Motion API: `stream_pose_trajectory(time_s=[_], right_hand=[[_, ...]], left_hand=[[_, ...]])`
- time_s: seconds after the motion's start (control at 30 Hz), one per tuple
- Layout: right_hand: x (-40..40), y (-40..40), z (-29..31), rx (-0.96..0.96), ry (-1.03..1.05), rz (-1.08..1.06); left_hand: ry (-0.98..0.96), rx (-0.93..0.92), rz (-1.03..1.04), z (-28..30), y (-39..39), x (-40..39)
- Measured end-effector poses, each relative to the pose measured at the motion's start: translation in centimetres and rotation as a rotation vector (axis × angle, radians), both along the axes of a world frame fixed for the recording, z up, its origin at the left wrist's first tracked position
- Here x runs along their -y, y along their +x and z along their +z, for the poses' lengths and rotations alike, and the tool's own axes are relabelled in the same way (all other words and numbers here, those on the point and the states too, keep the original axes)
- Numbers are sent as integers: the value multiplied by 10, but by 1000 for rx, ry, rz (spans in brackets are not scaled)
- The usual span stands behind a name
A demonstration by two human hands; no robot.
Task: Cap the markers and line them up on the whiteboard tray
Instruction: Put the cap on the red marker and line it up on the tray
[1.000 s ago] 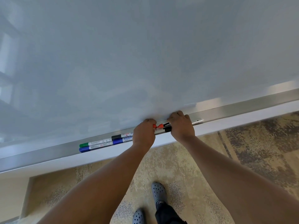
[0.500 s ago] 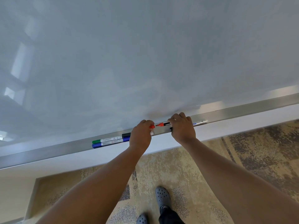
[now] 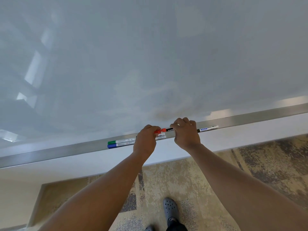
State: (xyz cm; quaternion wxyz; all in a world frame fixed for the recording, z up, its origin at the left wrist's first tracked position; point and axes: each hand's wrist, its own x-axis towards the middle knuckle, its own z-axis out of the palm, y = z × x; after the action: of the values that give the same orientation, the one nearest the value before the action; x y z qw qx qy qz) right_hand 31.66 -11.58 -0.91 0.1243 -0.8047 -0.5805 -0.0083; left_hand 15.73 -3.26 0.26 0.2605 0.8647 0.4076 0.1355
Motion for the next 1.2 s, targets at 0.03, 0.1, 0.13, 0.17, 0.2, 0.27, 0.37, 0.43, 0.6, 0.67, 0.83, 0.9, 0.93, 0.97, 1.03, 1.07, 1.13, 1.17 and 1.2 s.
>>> stream_pose_trajectory(time_s=[0.03, 0.1, 0.13, 0.17, 0.2, 0.27, 0.37, 0.43, 0.6, 0.67, 0.83, 0.9, 0.93, 0.97, 1.03, 1.07, 1.13, 1.17, 1.2], right_hand=[[-1, -2, 2, -4, 2, 6], [-2, -8, 6, -10, -3, 18], [-2, -11, 9, -11, -9, 24], [-3, -14, 11, -12, -16, 30], [-2, -16, 12, -15, -18, 33], [-2, -20, 15, -22, -6, 44], [-1, -27, 16, -38, 24, 71], [-1, -32, 17, -65, 50, 78], [2, -35, 21, -138, 85, 99], [4, -35, 20, -154, 86, 112], [4, -38, 21, -214, 114, 132], [3, -39, 23, -235, 154, 136], [2, -40, 24, -240, 172, 137], [1, -41, 25, -240, 186, 139], [-1, -42, 28, -246, 210, 140], [-2, -42, 28, -257, 228, 137], [-3, -43, 29, -280, 266, 127], [-3, -43, 29, -287, 274, 126], [-4, -44, 29, -293, 277, 126]], left_hand=[[-6, 16, 8, 1, -3, -1], [-28, 53, 35, 3, -10, -2], [-38, 67, 50, 4, -13, -2], [-48, 75, 59, 6, -16, -3], [-58, 77, 65, 7, -19, -3], [-61, 67, 71, 9, -24, -4], [-67, 50, 63, 13, -31, -3], [-105, 79, 66, 14, -35, -3], [-318, 286, 182, 18, -45, -4], [-496, 416, 237, 19, -48, -4], [-695, 593, 317, 27, -50, 0], [-736, 617, 349, 30, -50, 0], [-755, 623, 363, 31, -50, -2], [-771, 629, 366, 31, -51, -3], [-814, 651, 361, 34, -52, -5], [-835, 659, 362, 35, -52, -6], [-864, 672, 359, 39, -52, -8], [-875, 674, 354, 40, -52, -10], [-883, 674, 347, 41, -52, -12]])
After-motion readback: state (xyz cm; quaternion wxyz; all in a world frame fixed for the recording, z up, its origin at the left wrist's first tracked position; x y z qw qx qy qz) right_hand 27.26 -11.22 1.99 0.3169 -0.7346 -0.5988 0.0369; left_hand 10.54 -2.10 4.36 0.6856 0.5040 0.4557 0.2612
